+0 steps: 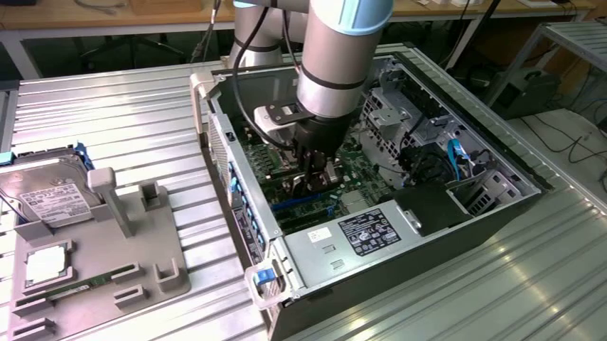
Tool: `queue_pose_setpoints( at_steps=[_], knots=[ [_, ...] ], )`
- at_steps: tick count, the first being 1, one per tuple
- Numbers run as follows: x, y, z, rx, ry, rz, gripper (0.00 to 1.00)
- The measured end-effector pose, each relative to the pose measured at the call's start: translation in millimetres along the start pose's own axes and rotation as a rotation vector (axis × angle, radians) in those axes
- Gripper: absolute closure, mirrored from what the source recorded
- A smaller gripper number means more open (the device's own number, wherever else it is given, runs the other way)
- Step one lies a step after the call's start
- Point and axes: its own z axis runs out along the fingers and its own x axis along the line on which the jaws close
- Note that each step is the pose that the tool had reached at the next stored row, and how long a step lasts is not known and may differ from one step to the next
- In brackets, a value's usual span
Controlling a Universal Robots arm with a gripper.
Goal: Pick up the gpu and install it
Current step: 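Insert the gpu into the slot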
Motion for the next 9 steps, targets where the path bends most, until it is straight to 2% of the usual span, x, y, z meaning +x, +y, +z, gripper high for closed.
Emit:
queue_pose_setpoints(
  at_steps=[9],
  knots=[
    [-0.2, 0.2, 0.6, 0.0007, -0.0002, 0.0, 0.72]
  ],
)
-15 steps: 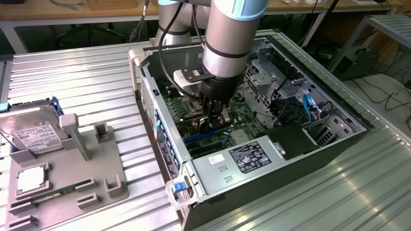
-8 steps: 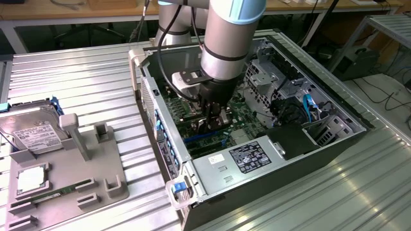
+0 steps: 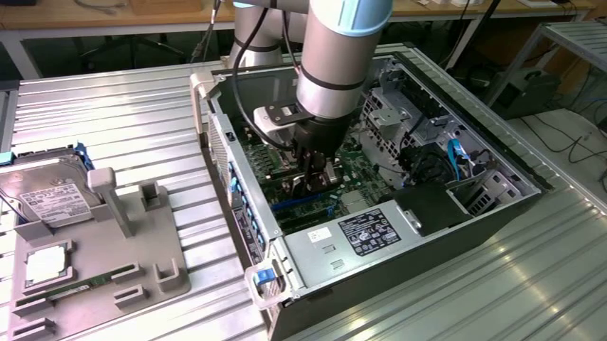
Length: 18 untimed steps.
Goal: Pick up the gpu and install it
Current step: 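Insert the gpu into the slot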
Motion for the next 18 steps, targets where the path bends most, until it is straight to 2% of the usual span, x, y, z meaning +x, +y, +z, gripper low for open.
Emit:
queue_pose_setpoints(
  at_steps=[4, 12, 15, 16, 17, 18],
  knots=[
    [-0.4, 0.3, -0.1, 0.003, 0.0002, 0.0, 0.72],
    [-1.7, 4.9, 0.9, 0.004, 0.0003, 0.0, 0.72],
    [-1.6, 4.9, 3.4, -0.0027, -0.0024, 0.0, 0.72],
    [-1.6, 4.0, 4.6, -0.0136, -0.0058, 0.0, 0.72],
    [-1.6, 2.9, 5.0, -0.0198, -0.0077, 0.001, 0.72],
    [-1.6, 2.9, 5.0, -0.0199, -0.0078, 0.001, 0.72]
  ],
)
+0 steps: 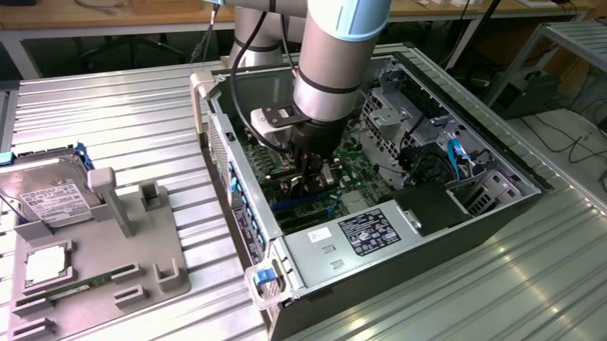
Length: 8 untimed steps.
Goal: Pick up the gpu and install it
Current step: 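Insert the gpu into the slot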
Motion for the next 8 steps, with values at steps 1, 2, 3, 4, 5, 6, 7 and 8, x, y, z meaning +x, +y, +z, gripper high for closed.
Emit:
queue_pose_setpoints(
  at_steps=[1, 2, 3, 4, 5, 6, 7, 8],
  knots=[
    [0.0, -0.1, 0.1, -0.0001, -0.0001, 0.0, 0.72],
    [0.0, -0.1, 0.0, -0.0001, -0.0001, 0.0, 0.72],
    [0.0, -0.1, 0.0, -0.0001, 0.0, 0.0, 0.72],
    [0.0, -0.4, 0.1, -0.0001, -0.0002, 0.0, 0.72],
    [0.0, -0.7, 0.1, -0.0001, -0.0002, 0.0, 0.72],
    [0.0, -1.3, 0.2, 0.0, -0.0003, 0.0, 0.72],
    [0.0, -2.0, 0.1, 0.0, -0.0002, 0.0, 0.72],
    [0.0, -2.6, 0.0, -0.0001, -0.0001, 0.0, 0.72]
  ],
)
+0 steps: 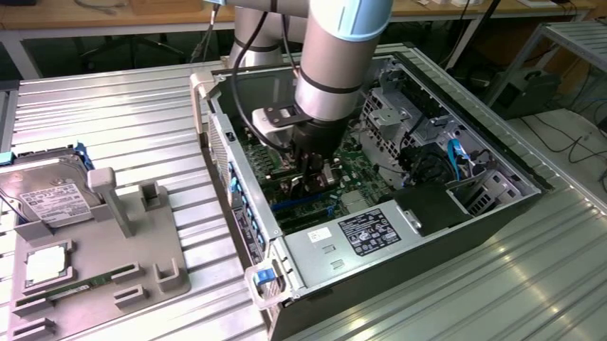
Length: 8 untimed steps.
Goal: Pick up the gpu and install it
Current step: 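Insert the gpu into the slot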
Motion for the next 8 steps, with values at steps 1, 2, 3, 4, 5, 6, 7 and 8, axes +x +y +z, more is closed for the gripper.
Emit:
queue_pose_setpoints(
  at_steps=[1, 2, 3, 4, 5, 6, 7, 8],
  knots=[
    [0.0, -0.4, 0.0, 0.0, 0.0, 0.0, 0.72],
    [0.0, -0.6, 0.0, 0.0001, -0.0001, 0.0, 0.72],
    [0.0, -0.6, 0.0, 0.0001, 0.0, 0.0, 0.72],
    [0.0, -0.6, 0.0, 0.0, 0.0, 0.0, 0.72],
    [-0.4, -0.7, 0.0, 0.0, 0.0, 0.0, 0.72],
    [-0.8, -0.7, 0.0, 0.0001, 0.0, 0.0, 0.72],
    [-1.2, -0.6, 0.0, 0.0001, 0.0, 0.0, 0.72],
    [-1.4, -0.4, 0.0, 0.0001, 0.0, 0.0, 0.72]
  ],
)
